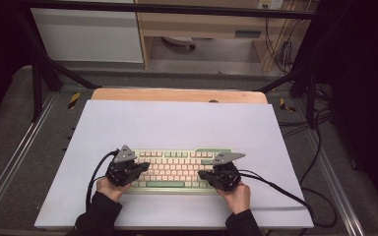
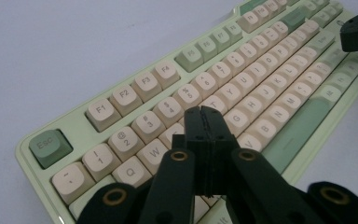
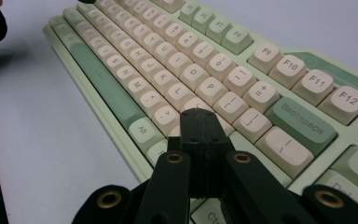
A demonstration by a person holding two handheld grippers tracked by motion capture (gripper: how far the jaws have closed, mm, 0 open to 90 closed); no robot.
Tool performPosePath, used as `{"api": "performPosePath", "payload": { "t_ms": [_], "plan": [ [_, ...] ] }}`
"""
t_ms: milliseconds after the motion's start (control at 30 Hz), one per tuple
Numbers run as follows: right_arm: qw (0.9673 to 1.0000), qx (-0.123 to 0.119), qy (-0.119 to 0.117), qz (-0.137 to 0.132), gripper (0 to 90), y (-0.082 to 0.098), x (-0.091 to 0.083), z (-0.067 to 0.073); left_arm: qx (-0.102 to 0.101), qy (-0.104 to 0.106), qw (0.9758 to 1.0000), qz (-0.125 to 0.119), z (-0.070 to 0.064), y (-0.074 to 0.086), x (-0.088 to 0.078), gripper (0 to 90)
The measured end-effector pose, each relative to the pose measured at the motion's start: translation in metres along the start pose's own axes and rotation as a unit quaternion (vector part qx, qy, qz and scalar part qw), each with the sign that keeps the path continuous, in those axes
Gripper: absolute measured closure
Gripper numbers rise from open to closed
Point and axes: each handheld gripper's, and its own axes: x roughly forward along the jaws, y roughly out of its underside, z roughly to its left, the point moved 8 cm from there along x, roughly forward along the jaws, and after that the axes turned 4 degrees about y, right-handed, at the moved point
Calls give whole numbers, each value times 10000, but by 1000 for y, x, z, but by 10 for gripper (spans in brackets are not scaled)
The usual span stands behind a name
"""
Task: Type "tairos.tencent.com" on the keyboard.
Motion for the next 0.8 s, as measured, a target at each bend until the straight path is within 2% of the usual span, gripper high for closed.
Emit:
{"api": "performPosePath", "payload": {
  "t_ms": [300,800],
  "plan": [
    [10000,5,2,-1,900,0,0,0,-56,-64,10000,49,4,0,12,895],
    [10000,-10,4,8,900,0,0,0,-82,-130,9997,176,8,6,20,896]
  ]
}}
